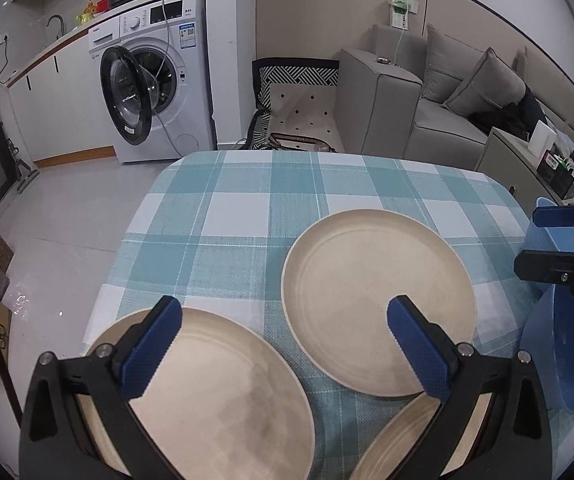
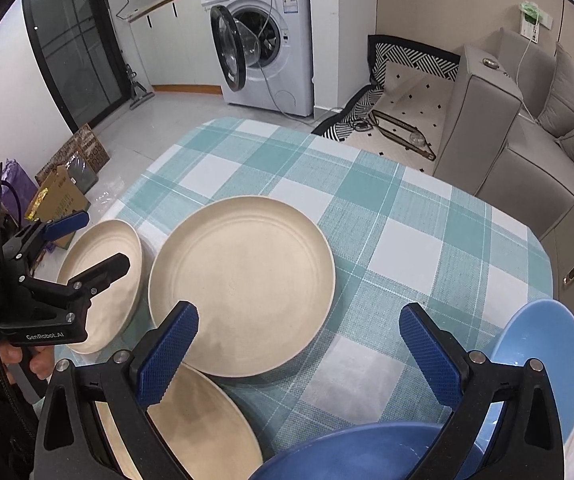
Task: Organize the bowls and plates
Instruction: 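Move the right gripper toward the rim of the large cream plate, then close the right gripper on the rim of the large cream plate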
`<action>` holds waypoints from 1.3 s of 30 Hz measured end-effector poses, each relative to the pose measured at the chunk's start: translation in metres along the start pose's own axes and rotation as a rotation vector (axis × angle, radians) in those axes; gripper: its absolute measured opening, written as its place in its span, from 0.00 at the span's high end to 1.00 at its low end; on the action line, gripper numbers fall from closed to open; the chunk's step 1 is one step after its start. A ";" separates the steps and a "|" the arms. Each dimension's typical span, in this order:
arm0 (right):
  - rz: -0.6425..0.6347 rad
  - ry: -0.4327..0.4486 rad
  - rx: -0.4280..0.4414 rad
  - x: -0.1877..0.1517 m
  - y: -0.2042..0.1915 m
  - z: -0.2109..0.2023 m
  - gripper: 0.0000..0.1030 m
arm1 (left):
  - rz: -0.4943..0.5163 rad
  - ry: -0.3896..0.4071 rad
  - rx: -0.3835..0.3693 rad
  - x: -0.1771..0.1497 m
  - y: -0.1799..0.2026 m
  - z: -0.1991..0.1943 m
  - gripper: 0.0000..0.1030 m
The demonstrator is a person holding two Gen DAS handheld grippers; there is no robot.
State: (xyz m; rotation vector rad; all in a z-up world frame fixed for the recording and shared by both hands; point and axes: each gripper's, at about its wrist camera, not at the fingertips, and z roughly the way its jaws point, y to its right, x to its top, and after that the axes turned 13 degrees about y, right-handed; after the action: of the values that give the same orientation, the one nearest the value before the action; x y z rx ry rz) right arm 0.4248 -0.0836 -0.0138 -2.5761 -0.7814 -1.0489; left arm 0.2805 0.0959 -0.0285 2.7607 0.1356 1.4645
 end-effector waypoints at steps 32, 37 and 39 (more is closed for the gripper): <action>-0.018 -0.243 -0.012 -0.007 0.006 0.084 0.34 | 0.014 -0.132 -0.092 -0.012 0.002 0.052 0.44; -0.018 -0.287 -0.026 -0.010 0.008 0.096 0.38 | 0.035 -0.168 -0.111 -0.017 0.007 0.058 0.46; -0.015 -0.299 -0.021 -0.012 0.009 0.099 0.38 | 0.046 -0.182 -0.118 -0.020 0.010 0.060 0.47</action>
State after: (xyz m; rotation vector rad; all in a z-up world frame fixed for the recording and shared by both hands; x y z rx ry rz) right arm 0.4786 -0.0542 -0.0925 -2.7864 -0.8624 -0.6850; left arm 0.3197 0.0857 -0.0778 2.7995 -0.0161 1.1795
